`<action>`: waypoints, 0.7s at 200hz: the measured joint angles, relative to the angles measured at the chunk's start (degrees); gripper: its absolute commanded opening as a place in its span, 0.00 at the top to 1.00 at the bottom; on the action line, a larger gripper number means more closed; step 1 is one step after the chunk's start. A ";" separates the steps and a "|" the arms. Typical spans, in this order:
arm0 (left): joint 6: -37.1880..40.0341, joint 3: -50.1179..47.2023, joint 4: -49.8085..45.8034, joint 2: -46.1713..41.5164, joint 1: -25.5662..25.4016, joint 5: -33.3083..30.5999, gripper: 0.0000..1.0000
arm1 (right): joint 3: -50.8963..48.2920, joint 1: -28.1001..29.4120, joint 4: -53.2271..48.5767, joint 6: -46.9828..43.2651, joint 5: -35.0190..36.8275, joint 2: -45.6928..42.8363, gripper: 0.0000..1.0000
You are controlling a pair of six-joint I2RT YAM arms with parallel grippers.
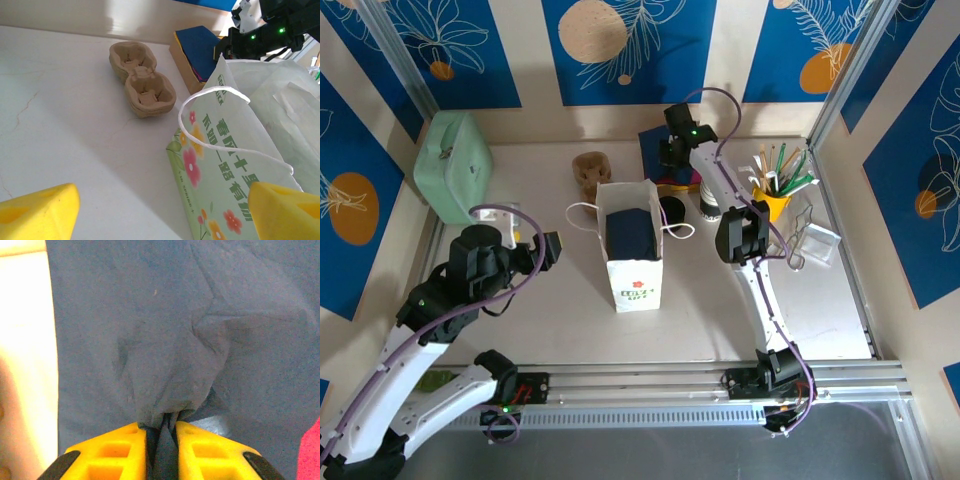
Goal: Pack the takeout coffee
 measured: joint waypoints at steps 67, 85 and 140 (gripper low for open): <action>0.00 0.07 0.02 -0.11 0.00 0.00 0.13 | 0.00 -0.02 -1.36 0.20 -1.09 -3.69 0.92; 0.00 0.07 0.04 -0.04 0.00 0.00 0.13 | 0.00 -0.02 -1.68 0.20 -1.60 -6.01 0.94; -0.22 0.07 0.07 1.09 0.00 0.26 0.13 | 0.20 -0.02 -3.69 0.20 -3.72 -15.32 0.97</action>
